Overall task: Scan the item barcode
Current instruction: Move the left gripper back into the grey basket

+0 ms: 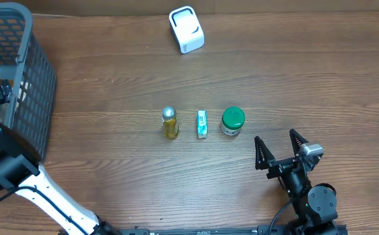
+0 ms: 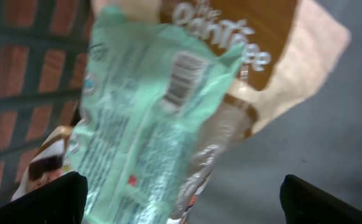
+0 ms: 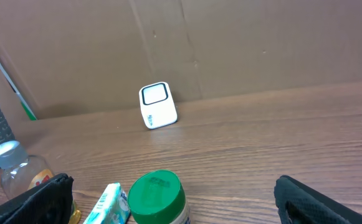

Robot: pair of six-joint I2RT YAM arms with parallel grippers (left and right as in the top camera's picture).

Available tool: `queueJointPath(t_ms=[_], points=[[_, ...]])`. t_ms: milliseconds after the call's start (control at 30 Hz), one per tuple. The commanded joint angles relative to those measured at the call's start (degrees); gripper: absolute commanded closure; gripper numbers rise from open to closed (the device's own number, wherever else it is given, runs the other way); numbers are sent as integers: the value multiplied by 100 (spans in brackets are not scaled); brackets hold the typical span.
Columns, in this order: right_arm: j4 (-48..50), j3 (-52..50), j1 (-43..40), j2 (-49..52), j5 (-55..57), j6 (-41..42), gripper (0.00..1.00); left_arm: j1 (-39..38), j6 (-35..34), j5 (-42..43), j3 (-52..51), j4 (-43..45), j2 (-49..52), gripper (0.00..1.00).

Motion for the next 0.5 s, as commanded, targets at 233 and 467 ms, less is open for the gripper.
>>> queueJointPath(t_ms=[233,467], points=[[15,-59,-22,-50,-7,0,0,0,557,-212,-9,44,409,0],[15,-59,-22,-50,-7,0,0,0,584,-212,-22,190,483,0]])
